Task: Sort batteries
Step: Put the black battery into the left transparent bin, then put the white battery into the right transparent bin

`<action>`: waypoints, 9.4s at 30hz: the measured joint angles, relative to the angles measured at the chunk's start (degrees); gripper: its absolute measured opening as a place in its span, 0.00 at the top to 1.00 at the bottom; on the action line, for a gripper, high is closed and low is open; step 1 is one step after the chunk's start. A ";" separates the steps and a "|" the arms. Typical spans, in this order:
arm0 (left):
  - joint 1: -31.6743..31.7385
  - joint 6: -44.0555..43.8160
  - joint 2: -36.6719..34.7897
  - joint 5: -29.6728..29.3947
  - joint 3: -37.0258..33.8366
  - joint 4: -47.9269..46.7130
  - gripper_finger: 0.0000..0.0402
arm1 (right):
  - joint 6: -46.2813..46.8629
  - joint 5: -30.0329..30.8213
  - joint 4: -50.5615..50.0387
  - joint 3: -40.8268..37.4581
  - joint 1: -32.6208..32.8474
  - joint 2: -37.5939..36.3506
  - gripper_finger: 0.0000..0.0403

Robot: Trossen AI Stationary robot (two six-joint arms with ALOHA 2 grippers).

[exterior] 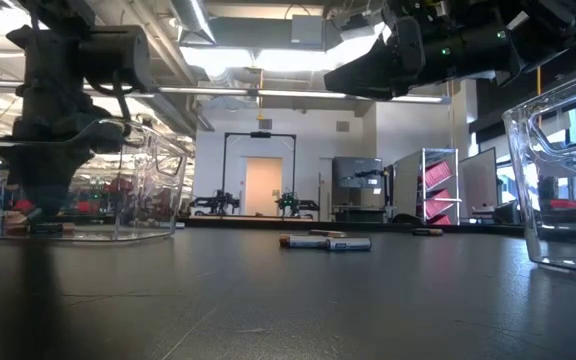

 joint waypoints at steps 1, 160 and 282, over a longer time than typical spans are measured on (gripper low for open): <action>0.00 0.36 0.00 -0.01 0.00 0.87 0.81 | 0.00 0.00 0.02 0.00 0.00 0.00 0.51; -10.36 73.42 18.95 -9.85 -0.52 110.89 0.79 | -3.02 -17.85 5.94 8.59 0.44 8.82 0.96; -10.71 35.43 -23.39 -18.94 -0.85 34.00 0.61 | 1.64 -24.30 -18.75 -9.39 -29.92 6.91 0.92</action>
